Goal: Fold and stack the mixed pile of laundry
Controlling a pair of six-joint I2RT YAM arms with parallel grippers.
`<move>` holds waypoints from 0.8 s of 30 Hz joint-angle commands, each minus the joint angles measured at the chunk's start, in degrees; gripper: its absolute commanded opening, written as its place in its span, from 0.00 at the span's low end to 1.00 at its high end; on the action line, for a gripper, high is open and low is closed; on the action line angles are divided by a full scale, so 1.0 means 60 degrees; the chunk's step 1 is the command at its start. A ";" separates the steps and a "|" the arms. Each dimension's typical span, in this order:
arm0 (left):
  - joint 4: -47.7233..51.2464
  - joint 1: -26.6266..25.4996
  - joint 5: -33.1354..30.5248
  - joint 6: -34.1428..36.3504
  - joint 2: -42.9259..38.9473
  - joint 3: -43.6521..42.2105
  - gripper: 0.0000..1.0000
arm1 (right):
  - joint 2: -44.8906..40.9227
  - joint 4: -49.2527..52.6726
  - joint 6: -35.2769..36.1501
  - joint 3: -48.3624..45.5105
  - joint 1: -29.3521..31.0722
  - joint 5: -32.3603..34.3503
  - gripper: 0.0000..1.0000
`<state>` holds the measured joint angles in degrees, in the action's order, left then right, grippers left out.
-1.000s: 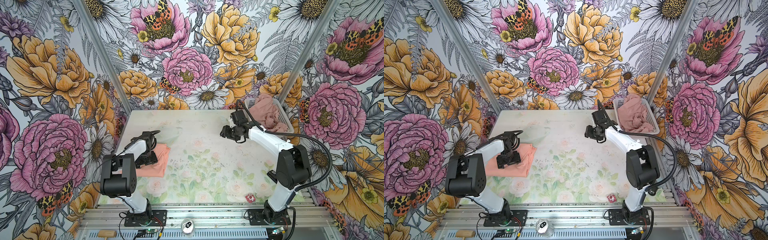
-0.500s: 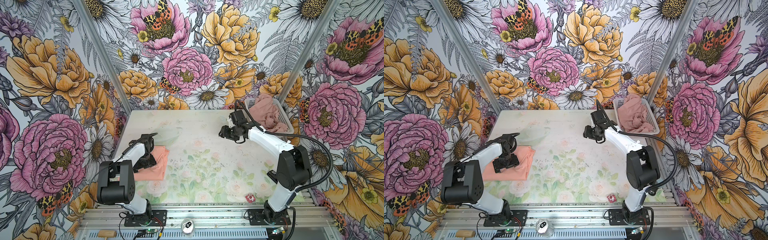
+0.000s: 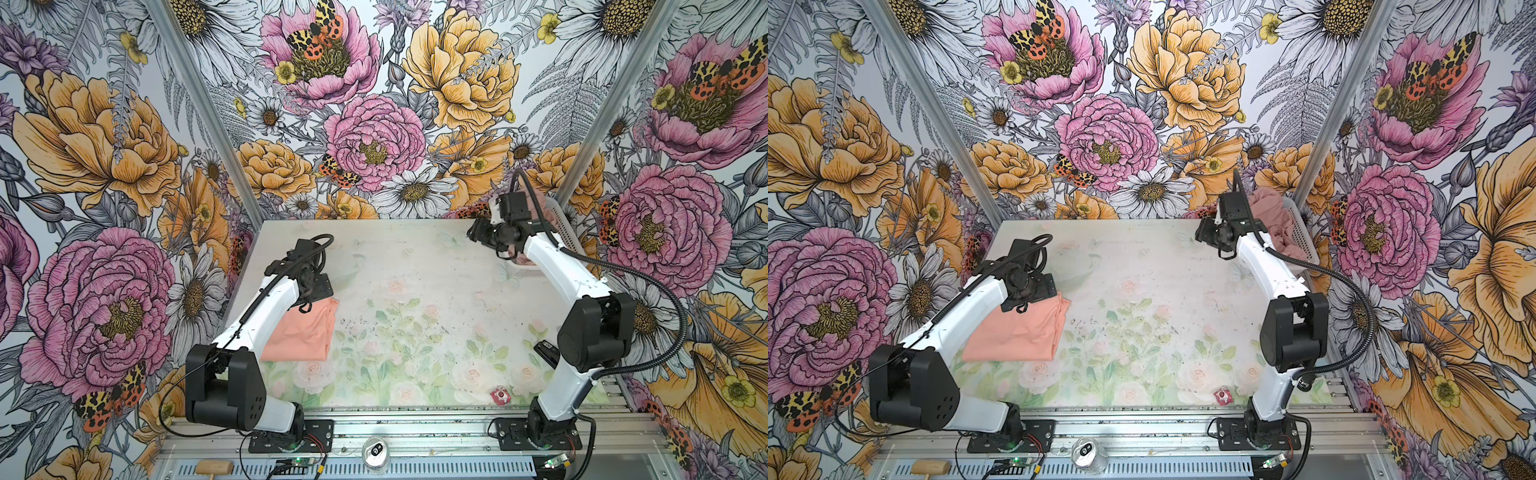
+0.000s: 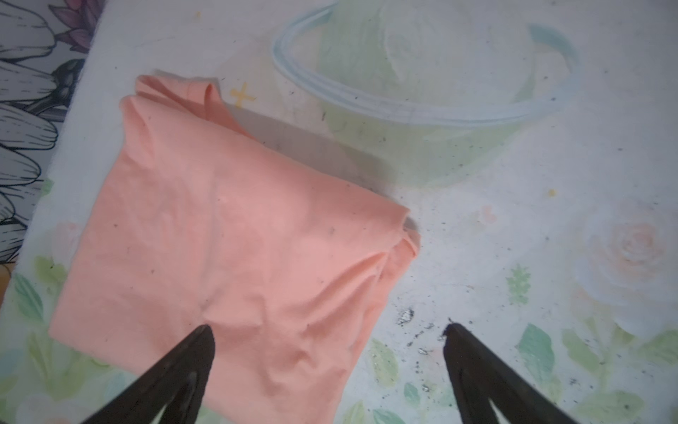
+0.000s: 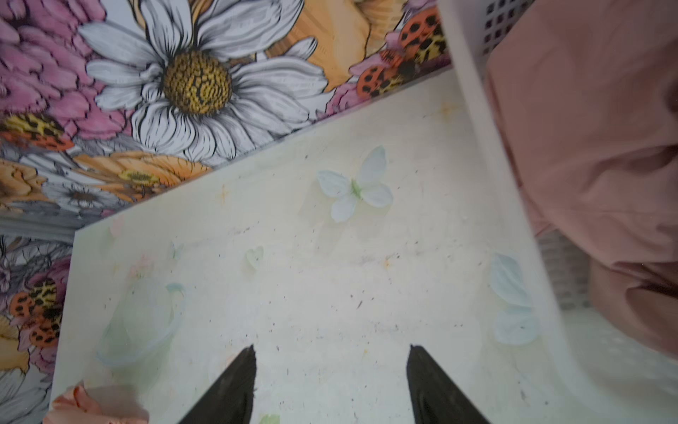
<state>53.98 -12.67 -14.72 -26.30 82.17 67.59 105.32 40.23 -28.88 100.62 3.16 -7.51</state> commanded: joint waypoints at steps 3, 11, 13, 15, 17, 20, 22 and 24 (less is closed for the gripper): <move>-0.0827 -0.0970 0.0860 -0.0625 0.0295 0.0273 0.99 | 0.1556 0.0846 0.0681 0.2173 -0.1133 0.1500 0.79; -0.1349 -0.2431 0.1251 -0.1044 0.1619 0.0974 0.99 | 0.4825 0.1950 0.0910 0.5696 -0.2243 0.2282 0.85; -0.1349 -0.2722 0.1282 -0.1101 0.2024 0.1236 0.99 | 0.5603 0.2369 0.0827 0.6294 -0.2467 0.2435 0.85; -0.1362 -0.2919 0.1282 -0.1133 0.2257 0.1436 0.99 | 0.6095 0.2571 0.0663 0.6406 -0.2653 0.2264 0.85; -0.1401 -0.3013 0.1303 -0.1180 0.2414 0.1547 0.99 | 0.6460 0.2729 0.0555 0.6402 -0.2776 0.2057 0.84; -0.1445 -0.3019 0.1355 -0.1161 0.2557 0.1651 0.99 | 0.6811 0.2904 0.0564 0.6334 -0.2773 0.1727 0.74; -0.1439 -0.3024 0.1340 -0.1125 0.2594 0.1686 0.99 | 0.6997 0.2905 0.0565 0.6310 -0.2784 0.1390 0.59; -0.1430 -0.3006 0.1340 -0.1110 0.2572 0.1670 0.99 | 0.7056 0.2905 0.0517 0.6341 -0.2797 0.1082 0.38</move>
<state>46.59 -30.89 -7.60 -32.34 97.73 76.42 147.50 55.75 -25.06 137.34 -14.06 2.50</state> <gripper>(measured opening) 0.990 0.439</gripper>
